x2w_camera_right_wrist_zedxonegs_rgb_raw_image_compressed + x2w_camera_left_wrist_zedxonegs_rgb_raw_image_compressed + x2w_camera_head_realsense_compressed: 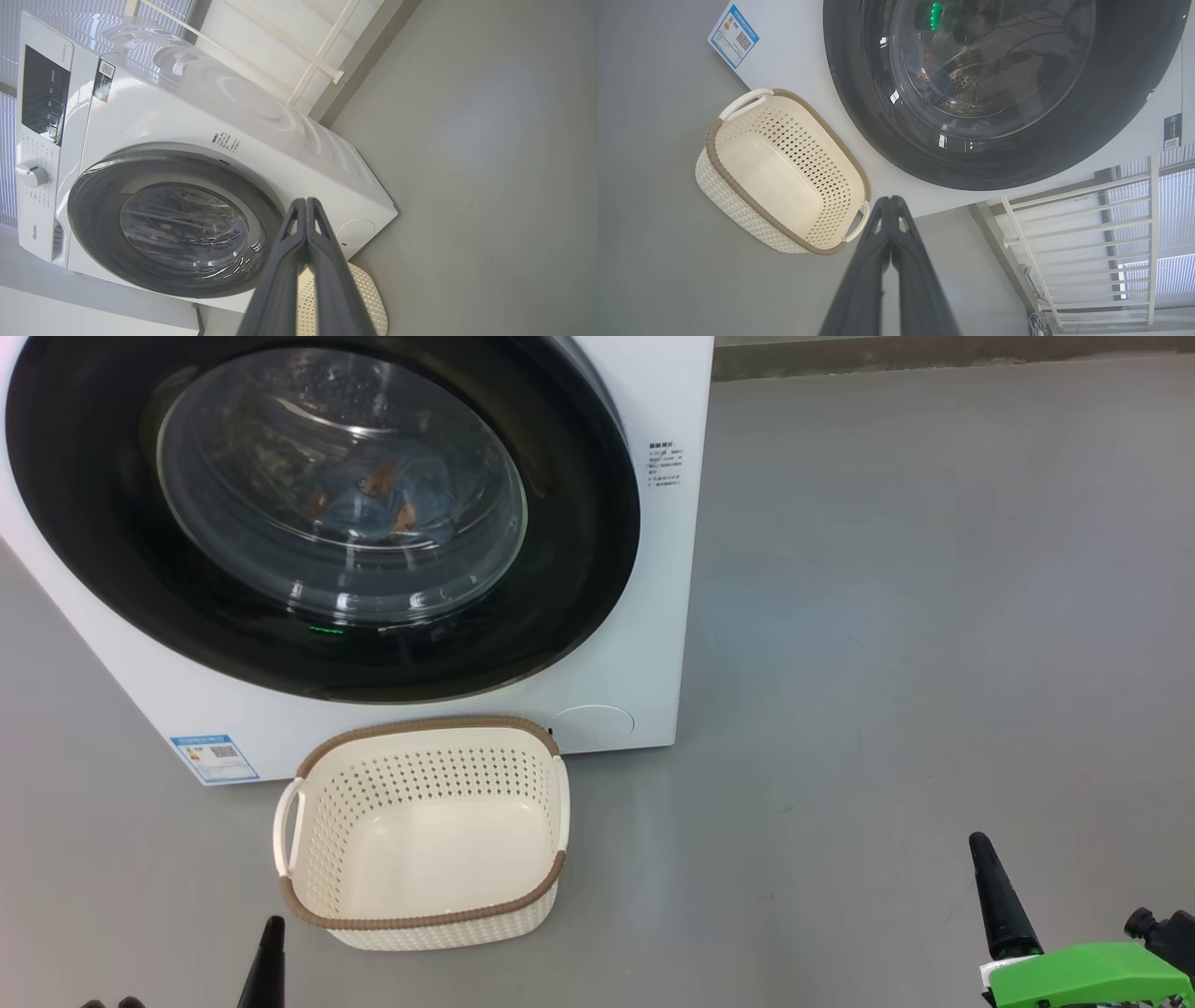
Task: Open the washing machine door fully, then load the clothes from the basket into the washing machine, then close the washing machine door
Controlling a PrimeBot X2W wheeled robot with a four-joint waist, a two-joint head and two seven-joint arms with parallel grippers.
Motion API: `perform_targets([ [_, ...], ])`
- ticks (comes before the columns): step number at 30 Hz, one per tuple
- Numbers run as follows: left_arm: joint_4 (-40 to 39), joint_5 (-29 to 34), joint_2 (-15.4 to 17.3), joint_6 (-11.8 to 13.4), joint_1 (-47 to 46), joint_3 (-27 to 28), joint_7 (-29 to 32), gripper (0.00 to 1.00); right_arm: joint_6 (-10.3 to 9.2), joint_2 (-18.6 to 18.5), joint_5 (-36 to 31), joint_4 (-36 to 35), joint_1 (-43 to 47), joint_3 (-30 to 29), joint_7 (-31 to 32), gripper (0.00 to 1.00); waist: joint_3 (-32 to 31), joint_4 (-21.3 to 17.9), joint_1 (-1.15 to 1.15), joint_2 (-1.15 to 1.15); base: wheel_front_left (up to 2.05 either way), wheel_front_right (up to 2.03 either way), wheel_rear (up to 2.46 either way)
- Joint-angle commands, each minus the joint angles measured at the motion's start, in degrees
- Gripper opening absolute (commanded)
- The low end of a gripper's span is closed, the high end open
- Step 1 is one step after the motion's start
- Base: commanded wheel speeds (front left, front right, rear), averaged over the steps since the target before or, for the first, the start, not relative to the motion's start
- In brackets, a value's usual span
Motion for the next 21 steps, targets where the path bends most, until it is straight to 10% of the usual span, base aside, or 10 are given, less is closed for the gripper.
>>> perform_targets([
  [1,-1.1,-1.9,1.2,-0.6,-2.9,1.5,0.4,0.0,-0.2,-0.4,2.2,-1.2,-2.5,0.6,0.5,0.0,0.0,0.0,0.0,0.0,0.0,0.0,0.0],
  [21,-0.8,-13.2,1.5,-1.0,-4.5,2.4,3.6,0.0,-0.25,-0.4,14.6,-0.7,-3.5,0.2,3.8,0.0,-0.3,-0.1,0.0,0.0,0.0,0.0,0.0],
])
